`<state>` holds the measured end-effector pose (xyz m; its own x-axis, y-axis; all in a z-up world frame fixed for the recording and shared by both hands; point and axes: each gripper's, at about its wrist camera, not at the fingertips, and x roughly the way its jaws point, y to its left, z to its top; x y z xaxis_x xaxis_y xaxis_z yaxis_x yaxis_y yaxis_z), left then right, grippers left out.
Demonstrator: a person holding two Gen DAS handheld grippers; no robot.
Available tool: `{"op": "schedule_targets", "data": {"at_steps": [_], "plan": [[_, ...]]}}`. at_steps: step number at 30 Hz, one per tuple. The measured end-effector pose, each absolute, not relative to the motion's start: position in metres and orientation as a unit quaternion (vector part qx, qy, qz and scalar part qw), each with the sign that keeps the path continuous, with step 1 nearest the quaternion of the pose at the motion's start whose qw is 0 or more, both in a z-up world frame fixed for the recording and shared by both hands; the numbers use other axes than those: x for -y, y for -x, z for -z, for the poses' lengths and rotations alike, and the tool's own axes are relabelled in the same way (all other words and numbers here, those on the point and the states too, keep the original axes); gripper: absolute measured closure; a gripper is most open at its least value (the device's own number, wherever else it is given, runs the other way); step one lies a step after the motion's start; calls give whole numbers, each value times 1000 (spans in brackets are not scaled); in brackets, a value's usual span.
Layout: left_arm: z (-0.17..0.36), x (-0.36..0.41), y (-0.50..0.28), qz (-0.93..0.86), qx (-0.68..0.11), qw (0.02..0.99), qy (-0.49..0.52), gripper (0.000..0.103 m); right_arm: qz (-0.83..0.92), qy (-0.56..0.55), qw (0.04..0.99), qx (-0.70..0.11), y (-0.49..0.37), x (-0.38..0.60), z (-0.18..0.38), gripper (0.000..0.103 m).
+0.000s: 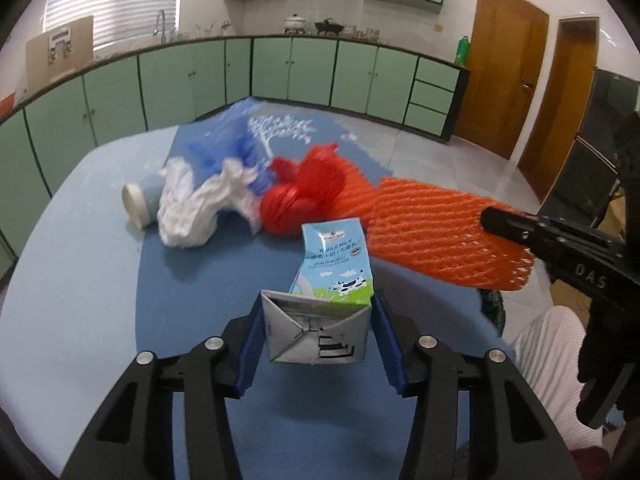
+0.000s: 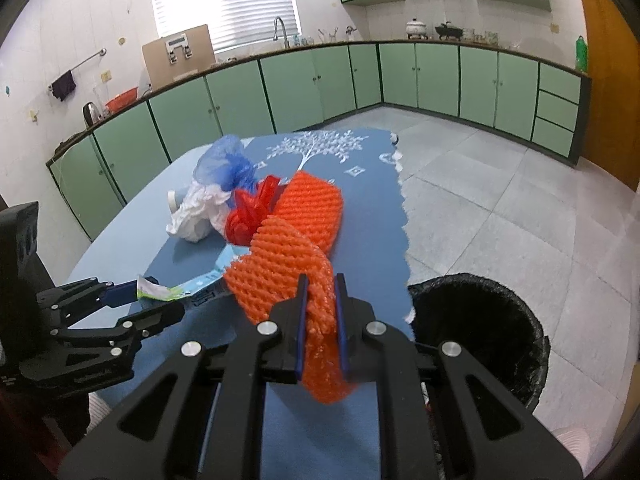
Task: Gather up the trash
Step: 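Carry the carton and foam net over the black bin and open both grippers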
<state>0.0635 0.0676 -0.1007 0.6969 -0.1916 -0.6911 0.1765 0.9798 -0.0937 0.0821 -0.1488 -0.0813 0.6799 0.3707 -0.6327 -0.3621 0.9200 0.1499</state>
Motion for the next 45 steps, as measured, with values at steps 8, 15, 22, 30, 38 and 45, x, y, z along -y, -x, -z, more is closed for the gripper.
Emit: {"op": "schedule_targets", "data": {"at_steps": [8,15,22,30,38,45], "plan": [[83,-40,-65,125,-362,924,-6,57,-179,-25,926,-330,-83,181,71,92],[74,-15,-65,151,-353,923,-19,57,-150,-39,933,-325,-84,209,72,92],[72,27,-83,200,-345,916,-33,57,-93,-51,943,-315,-86,256,70,92],[92,81,-125,238,-362,900,-42,57,-30,-58,941,-332,-109,303,97,92],[119,118,-161,248,-393,884,-56,57,23,-69,926,-371,-132,339,143,92],[148,149,-189,256,-427,865,-59,57,33,-82,911,-404,-162,349,187,90]]}}
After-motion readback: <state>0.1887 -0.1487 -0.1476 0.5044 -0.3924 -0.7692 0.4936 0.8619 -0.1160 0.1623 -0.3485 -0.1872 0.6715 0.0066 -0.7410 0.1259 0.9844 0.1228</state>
